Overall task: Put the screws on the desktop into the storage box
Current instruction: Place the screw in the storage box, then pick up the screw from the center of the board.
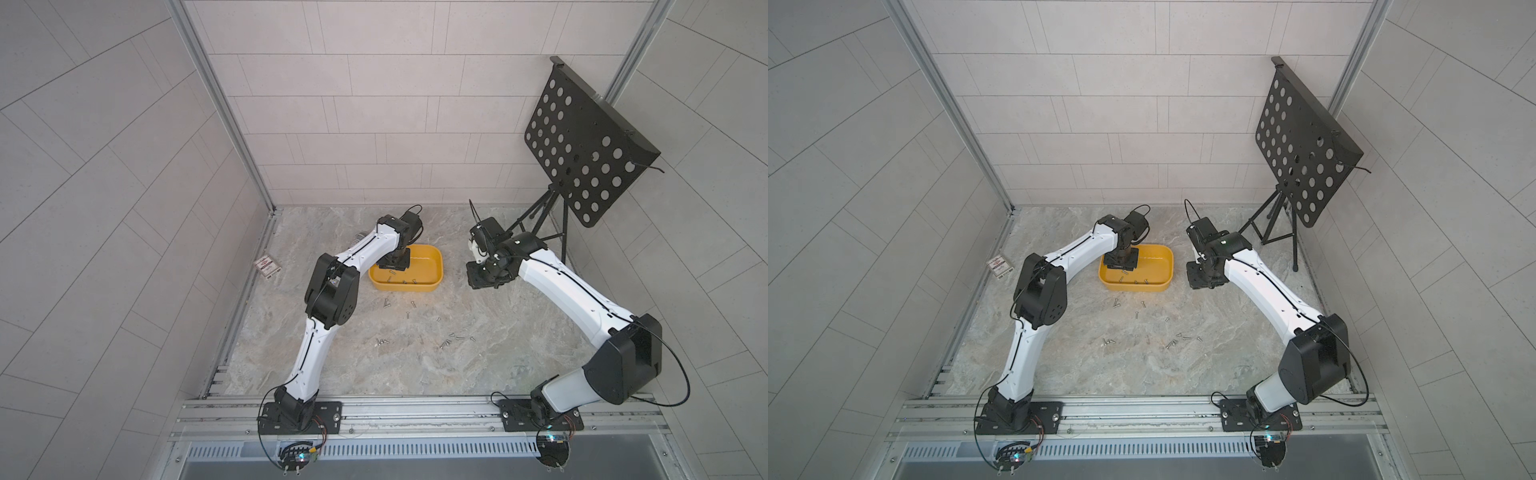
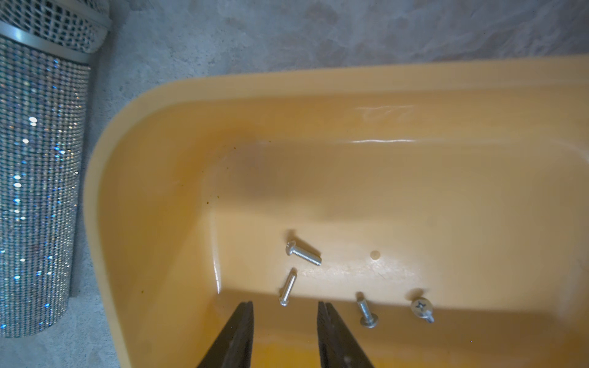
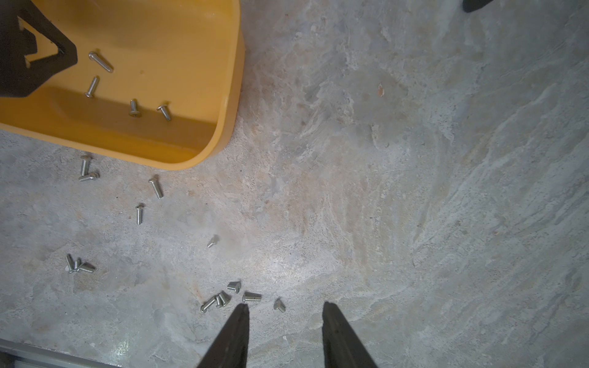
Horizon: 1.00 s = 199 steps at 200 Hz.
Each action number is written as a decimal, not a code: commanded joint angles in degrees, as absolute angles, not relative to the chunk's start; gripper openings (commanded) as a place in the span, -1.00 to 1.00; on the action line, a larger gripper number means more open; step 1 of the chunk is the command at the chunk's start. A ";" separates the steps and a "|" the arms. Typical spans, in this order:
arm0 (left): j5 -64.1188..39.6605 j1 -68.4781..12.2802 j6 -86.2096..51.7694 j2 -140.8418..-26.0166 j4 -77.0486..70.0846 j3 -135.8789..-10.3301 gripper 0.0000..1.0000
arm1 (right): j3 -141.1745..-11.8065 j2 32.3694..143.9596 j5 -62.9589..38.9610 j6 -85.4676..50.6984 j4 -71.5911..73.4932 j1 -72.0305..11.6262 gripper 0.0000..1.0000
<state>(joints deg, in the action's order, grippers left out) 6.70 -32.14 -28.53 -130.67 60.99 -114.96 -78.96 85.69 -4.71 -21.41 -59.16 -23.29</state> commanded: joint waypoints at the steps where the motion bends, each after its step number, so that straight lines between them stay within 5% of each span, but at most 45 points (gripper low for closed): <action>1: 7.24 -31.74 -27.88 -129.50 63.01 -116.45 -0.19 | -79.28 83.81 -3.85 -21.62 -61.07 -23.11 -0.14; 71: 9.66 -31.21 -26.48 -116.96 63.32 -109.87 -0.09 | -75.71 82.47 -5.92 -22.58 -60.95 -23.12 -0.14; 199: 9.81 -20.90 -20.31 -83.25 51.76 -75.17 0.32 | -62.87 74.13 -9.76 -27.37 -56.83 -23.28 -0.09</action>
